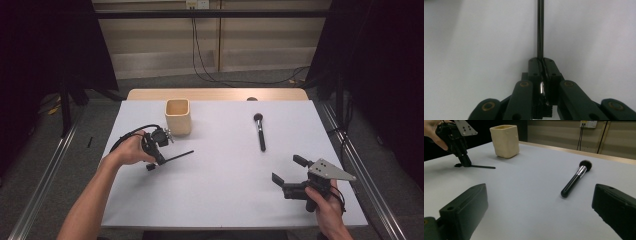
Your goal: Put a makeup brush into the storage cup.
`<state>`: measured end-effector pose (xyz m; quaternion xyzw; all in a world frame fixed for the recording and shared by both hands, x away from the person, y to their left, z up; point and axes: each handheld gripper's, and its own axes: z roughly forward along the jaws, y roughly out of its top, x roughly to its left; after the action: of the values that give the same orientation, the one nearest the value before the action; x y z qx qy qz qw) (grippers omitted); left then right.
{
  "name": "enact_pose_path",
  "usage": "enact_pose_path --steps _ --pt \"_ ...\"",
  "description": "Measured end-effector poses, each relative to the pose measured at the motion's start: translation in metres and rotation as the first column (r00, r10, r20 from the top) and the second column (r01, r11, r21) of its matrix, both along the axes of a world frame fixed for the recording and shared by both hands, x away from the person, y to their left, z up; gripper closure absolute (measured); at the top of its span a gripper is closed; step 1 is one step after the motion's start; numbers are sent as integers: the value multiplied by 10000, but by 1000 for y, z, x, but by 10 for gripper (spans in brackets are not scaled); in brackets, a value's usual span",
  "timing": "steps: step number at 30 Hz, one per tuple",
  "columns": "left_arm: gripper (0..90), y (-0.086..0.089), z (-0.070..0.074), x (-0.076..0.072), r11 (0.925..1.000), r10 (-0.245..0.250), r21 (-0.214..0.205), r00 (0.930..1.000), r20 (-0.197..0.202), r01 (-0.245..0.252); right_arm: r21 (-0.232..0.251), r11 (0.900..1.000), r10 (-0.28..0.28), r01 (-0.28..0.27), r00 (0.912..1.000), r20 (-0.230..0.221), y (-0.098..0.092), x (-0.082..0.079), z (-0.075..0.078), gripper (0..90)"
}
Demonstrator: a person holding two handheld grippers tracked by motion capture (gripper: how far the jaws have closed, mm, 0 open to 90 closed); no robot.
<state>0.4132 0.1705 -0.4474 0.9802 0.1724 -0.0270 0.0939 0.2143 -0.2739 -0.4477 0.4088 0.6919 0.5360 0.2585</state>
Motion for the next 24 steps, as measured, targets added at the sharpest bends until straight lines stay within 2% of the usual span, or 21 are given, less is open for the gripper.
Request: enact_pose_path --steps 2,5,6,7,11,12,14,15,16,18,19,23,24 --pt "856 0 1 0 10000 -47 -31 10000 -12 47 -8 10000 11 -11 10000 10 0 0 0 1" --pt "856 2 0 -1 9994 259 -231 9997 19 -258 12 10000 -8 8 10000 7 0 1 0 1" --pt "856 3 1 1 9996 199 -197 9998 -81 -200 46 10000 -38 38 10000 -8 0 1 0 1" --pt "856 4 1 1 9983 466 -329 9988 -166 -471 52 10000 -46 46 10000 -23 0 1 0 1" --pt "856 6 1 1 9968 681 -403 9975 -191 -688 58 10000 -17 17 10000 -10 0 1 0 1" --pt "857 7 1 2 9955 816 -468 9963 -274 -828 52 10000 -16 16 10000 -13 0 1 0 1" --pt "857 9 1 2 9931 964 -656 9952 -194 -975 66 10000 -21 21 10000 -13 0 1 0 1" --pt "857 12 2 2 9908 1007 -867 9942 -375 -1037 29 10000 -8 8 10000 8 0 1 0 1" --pt "857 13 3 2 9898 1046 -946 9941 -283 -1068 20 10000 4 -4 10000 25 -1 1 0 1" --pt "857 19 6 2 9838 1168 -1323 9923 -400 -1211 38 10000 -8 8 10000 31 -1 1 0 1" --pt "857 23 7 2 9751 1438 -1649 9889 -371 -1480 32 10000 -37 37 10000 18 -1 0 0 1" --pt "857 35 10 -1 9582 1748 -2206 9832 -532 -1823 94 9999 -58 58 10000 -13 -2 0 0 1" --pt "857 38 12 -3 9494 1900 -2438 9802 -548 -1977 124 9999 -70 71 10000 -26 -1 0 0 1"
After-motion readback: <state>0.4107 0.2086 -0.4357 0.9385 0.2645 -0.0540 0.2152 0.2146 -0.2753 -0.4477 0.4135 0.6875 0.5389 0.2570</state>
